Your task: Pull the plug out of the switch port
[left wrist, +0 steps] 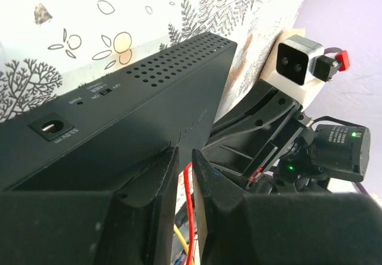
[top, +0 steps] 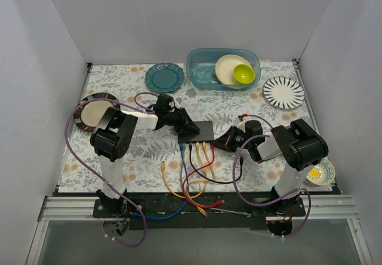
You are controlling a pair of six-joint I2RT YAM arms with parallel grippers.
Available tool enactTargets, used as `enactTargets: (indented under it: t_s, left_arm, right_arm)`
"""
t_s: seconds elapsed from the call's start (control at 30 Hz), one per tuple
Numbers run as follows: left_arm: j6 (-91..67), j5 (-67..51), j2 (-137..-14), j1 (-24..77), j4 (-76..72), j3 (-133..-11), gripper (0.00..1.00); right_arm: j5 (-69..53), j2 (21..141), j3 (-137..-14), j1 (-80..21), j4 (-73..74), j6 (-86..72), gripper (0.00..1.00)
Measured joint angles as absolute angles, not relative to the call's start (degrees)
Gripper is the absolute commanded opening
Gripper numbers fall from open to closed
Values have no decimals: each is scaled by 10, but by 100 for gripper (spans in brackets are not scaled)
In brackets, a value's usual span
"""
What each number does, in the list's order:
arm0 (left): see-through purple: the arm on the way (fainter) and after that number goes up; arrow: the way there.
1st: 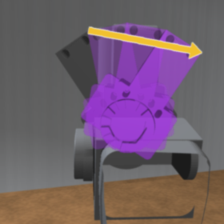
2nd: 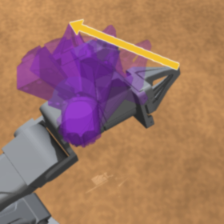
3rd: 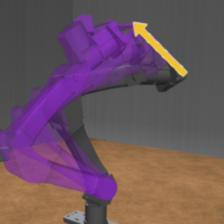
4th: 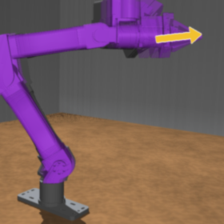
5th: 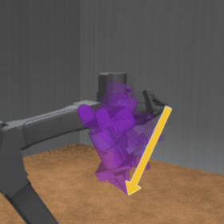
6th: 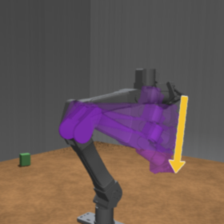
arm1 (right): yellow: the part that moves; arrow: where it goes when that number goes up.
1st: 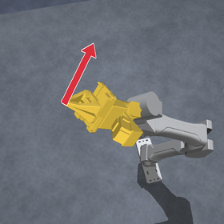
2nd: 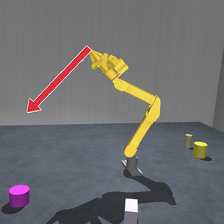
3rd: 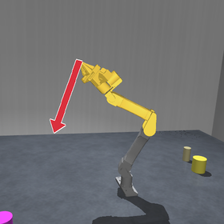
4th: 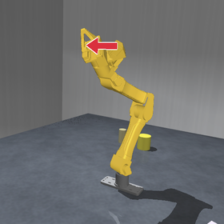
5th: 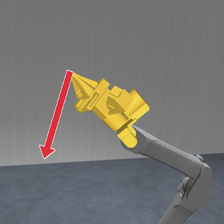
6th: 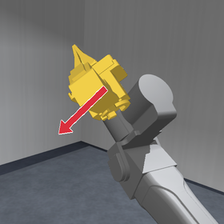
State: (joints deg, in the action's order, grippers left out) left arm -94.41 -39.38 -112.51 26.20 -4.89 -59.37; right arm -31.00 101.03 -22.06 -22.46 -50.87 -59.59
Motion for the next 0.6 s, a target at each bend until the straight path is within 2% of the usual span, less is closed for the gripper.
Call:
enactTargets:
  t_s: [0.37, 0.6]
  left_arm:
    - [-966, -406, -1125, 256, -71, -578, 17]
    - [-969, -405, -1125, 253, -77, -577, 16]
  right_arm:
    - [-366, 1030, -204, -222, -544, -593, 1]
    - [-432, 1035, -204, -226, -506, -570, 1]
